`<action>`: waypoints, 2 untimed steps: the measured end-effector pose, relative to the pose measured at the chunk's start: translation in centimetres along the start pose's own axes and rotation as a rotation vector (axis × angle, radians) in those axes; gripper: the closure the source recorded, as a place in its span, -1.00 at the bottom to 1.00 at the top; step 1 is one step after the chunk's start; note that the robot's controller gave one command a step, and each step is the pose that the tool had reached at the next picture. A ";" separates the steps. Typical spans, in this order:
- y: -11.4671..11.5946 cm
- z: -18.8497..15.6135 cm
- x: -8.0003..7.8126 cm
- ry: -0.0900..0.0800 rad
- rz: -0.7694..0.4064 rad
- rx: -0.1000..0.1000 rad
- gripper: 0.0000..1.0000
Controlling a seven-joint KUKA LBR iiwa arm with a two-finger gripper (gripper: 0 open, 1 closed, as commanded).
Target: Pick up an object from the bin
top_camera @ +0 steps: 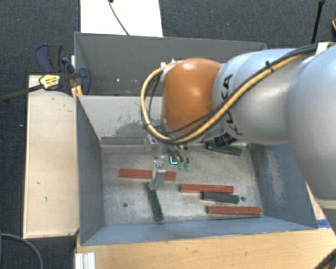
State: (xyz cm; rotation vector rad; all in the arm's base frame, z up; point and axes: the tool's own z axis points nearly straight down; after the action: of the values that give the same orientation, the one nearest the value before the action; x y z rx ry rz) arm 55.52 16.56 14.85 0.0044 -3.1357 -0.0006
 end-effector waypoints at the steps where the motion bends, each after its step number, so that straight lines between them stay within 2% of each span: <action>1: -3.8 8.2 1.0 0.000 -0.102 0.003 -1.00; 2: -3.5 7.8 0.8 -0.008 -0.099 -0.001 1.00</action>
Offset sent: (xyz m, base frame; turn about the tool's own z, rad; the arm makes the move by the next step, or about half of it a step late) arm -0.0088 -0.0352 -0.0785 -0.1042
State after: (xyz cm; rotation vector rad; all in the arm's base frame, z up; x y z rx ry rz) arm 54.73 13.05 7.08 0.1600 -3.1396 -0.0019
